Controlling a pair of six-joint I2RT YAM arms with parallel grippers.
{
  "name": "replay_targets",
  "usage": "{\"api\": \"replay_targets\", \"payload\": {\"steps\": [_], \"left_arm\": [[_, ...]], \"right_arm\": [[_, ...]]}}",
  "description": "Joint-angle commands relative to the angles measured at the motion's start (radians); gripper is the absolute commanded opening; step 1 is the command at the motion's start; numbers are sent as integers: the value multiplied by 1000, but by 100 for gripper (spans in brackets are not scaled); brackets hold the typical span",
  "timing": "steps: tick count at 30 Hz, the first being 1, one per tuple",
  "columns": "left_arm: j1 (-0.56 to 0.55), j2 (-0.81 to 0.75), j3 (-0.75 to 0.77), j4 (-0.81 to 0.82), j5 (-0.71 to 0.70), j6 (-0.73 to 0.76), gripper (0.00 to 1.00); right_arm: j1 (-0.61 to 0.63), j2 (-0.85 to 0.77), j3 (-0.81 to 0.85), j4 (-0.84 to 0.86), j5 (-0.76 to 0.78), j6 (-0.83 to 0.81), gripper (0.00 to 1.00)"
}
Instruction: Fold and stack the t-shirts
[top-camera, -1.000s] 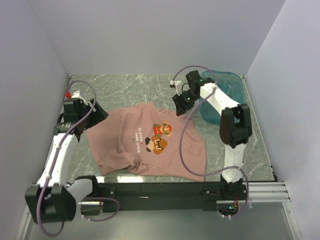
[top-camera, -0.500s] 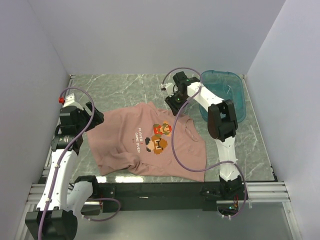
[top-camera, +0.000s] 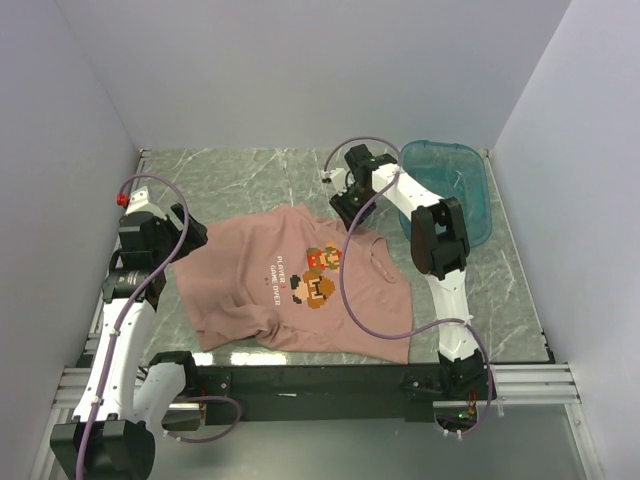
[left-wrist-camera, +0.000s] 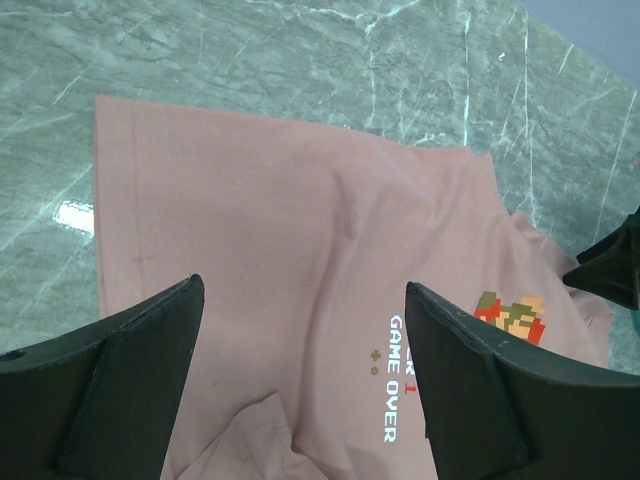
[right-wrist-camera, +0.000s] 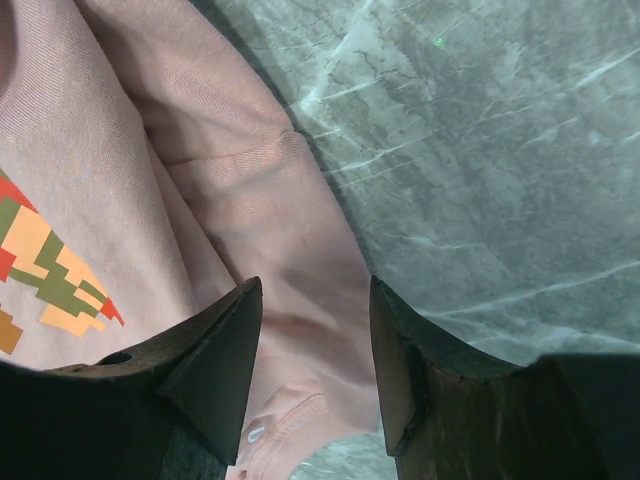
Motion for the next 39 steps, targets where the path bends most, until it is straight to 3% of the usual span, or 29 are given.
{"api": "replay_targets", "payload": {"steps": [1, 8, 21, 29, 39], "left_arm": [[-4, 1, 1, 44, 8, 15, 87], [-4, 1, 1, 46, 9, 10, 87], [-3, -1, -2, 49, 9, 5, 87], [-4, -5, -2, 50, 11, 5, 87], [-4, -16, -4, 46, 2, 5, 87]], "right_arm": [[9, 16, 26, -16, -19, -8, 54], [23, 39, 29, -29, -39, -15, 46], [21, -42, 12, -16, -27, -11, 0], [15, -250, -37, 46, 16, -7, 0], [6, -330, -63, 81, 33, -5, 0]]}}
